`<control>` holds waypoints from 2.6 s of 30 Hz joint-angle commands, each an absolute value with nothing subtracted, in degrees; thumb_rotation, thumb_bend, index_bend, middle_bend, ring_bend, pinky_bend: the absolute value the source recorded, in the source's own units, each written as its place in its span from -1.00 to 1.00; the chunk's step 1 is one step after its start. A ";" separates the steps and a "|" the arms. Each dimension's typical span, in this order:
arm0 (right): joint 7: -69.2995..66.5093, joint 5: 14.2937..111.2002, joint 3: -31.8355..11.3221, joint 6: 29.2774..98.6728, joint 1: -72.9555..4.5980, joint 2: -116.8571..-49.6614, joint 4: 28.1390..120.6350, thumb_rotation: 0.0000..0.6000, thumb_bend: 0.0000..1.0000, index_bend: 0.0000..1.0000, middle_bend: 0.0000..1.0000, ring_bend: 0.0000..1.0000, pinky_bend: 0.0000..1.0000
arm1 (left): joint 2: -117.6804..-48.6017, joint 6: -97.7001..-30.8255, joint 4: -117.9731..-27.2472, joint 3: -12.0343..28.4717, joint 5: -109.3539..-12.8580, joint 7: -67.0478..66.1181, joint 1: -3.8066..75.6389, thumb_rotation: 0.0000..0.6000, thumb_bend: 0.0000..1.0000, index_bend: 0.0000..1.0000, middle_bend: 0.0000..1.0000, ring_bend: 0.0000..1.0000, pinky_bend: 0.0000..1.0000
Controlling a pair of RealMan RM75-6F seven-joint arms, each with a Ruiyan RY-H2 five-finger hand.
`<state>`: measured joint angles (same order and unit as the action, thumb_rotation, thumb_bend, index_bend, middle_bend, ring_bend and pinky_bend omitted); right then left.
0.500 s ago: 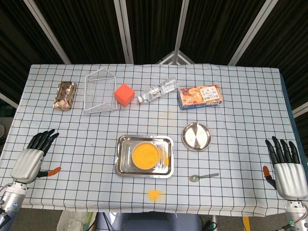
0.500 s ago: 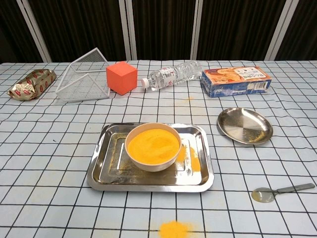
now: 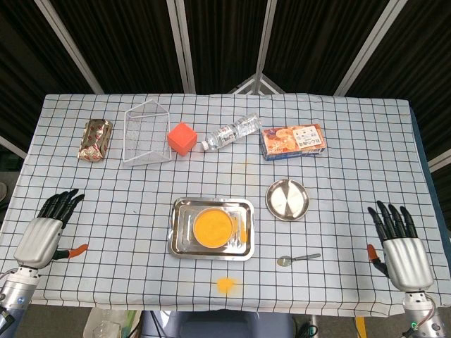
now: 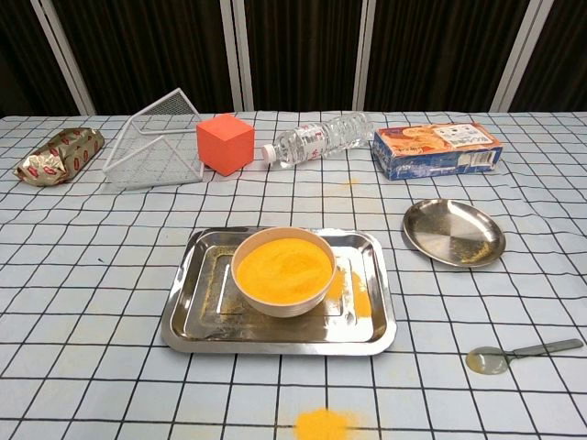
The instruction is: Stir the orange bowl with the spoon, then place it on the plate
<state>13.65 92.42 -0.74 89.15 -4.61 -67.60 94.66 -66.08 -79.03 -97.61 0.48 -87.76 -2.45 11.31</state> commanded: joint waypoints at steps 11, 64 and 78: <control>23.28 93.65 3.02 76.97 -8.73 -74.92 99.42 1.00 -0.11 -0.34 -1.00 -1.00 -1.00 | -66.03 -78.68 -97.77 0.37 -87.82 -2.59 11.43 1.00 -1.00 -1.00 -1.00 -1.00 -0.96; 30.90 82.02 1.20 70.16 -11.31 -90.52 86.19 1.00 -0.11 -0.02 -0.84 -1.00 -1.00 | -65.97 -78.20 -98.08 0.81 -87.09 -2.25 11.80 1.00 -1.00 -1.00 -1.00 -1.00 -0.96; 30.94 80.85 1.36 69.95 -11.47 -90.94 85.69 1.00 -0.11 0.06 -0.82 -1.00 -1.00 | -65.95 -78.14 -98.16 0.73 -87.12 -2.36 11.80 1.00 -1.00 -1.00 -1.00 -1.00 -0.96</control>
<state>30.94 80.87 1.35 69.96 -11.46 -90.94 85.70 -65.95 -78.14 -98.16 0.73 -87.12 -2.36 11.80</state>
